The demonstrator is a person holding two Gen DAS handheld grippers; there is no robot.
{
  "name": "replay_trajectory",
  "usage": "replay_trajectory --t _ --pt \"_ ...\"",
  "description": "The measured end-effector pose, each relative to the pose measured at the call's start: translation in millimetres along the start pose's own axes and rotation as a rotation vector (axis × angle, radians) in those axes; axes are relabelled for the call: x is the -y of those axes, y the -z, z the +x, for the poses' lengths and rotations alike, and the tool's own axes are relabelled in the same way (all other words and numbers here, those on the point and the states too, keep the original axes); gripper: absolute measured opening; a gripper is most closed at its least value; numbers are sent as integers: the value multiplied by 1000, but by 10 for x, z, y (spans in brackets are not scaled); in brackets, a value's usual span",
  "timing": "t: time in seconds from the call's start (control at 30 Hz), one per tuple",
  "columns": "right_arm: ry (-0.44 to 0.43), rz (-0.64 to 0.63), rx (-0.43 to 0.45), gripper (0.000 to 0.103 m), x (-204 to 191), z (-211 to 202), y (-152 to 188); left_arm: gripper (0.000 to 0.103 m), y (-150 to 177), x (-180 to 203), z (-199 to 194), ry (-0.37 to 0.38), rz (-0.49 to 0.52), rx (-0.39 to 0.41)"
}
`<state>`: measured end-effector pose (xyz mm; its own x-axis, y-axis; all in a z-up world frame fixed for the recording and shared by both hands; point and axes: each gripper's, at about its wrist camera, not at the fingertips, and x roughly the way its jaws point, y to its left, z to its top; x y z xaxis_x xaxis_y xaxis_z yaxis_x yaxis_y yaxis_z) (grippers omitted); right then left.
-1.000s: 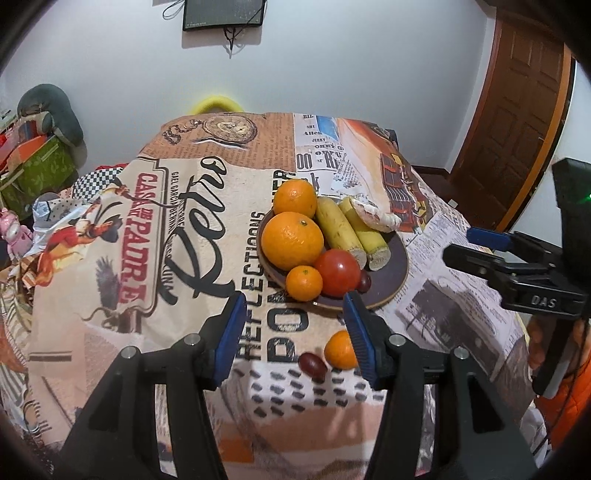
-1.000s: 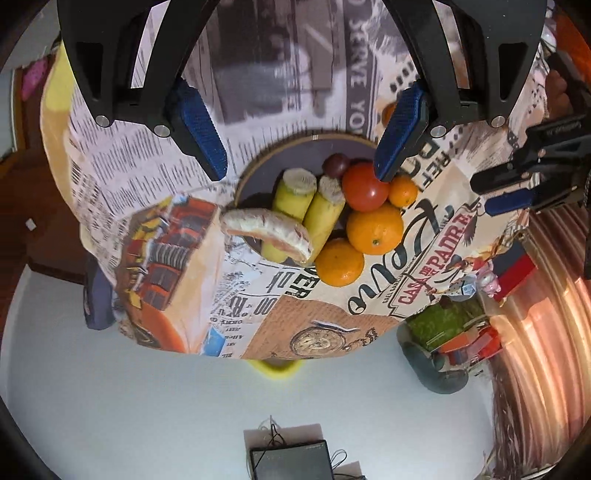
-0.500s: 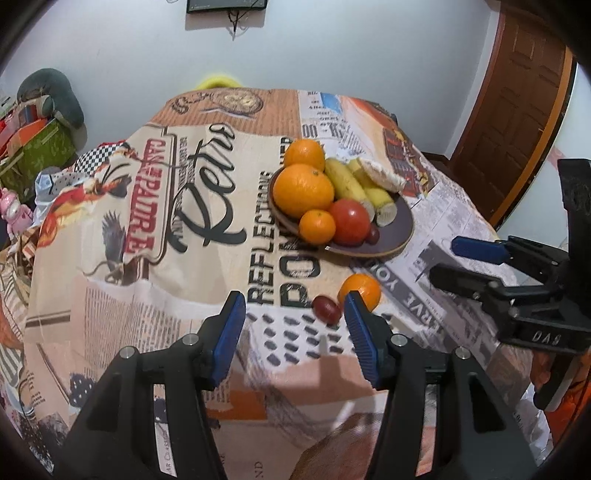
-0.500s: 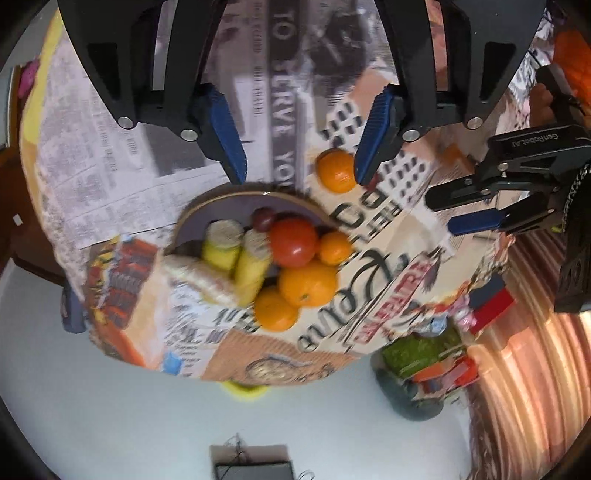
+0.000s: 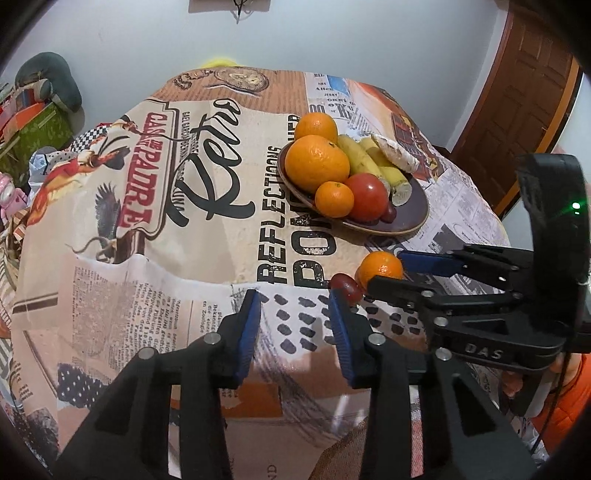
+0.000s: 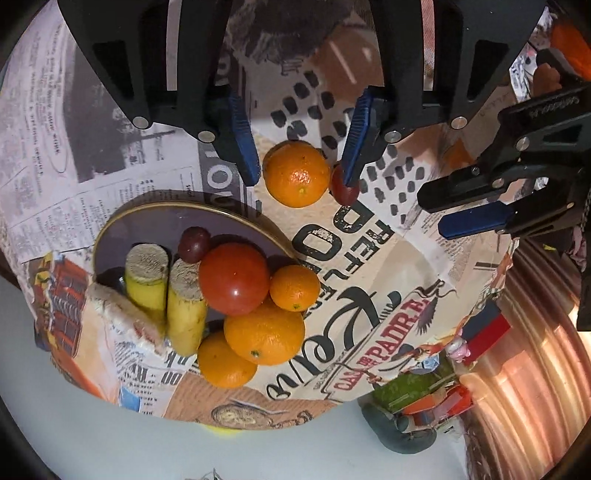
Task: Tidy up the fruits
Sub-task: 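Grasp a small mandarin with the right tool while the left tool grasps a red date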
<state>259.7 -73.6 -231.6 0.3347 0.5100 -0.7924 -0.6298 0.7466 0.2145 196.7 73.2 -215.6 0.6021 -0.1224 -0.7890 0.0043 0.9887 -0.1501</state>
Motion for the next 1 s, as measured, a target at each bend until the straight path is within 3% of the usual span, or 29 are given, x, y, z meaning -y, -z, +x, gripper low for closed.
replay_trajectory --t 0.17,0.67,0.83,0.93,1.0 --pt "-21 10 -3 35 31 24 21 38 -18 48 68 15 10 -12" --pt "78 75 88 35 468 -460 117 39 -44 348 396 44 70 -96" --pt "93 100 99 35 581 -522 163 38 -56 374 458 24 57 -86" --pt "93 113 102 35 617 -530 174 23 -53 398 470 28 63 -80" --pt "94 118 105 35 632 -540 179 22 -51 406 458 26 70 -75"
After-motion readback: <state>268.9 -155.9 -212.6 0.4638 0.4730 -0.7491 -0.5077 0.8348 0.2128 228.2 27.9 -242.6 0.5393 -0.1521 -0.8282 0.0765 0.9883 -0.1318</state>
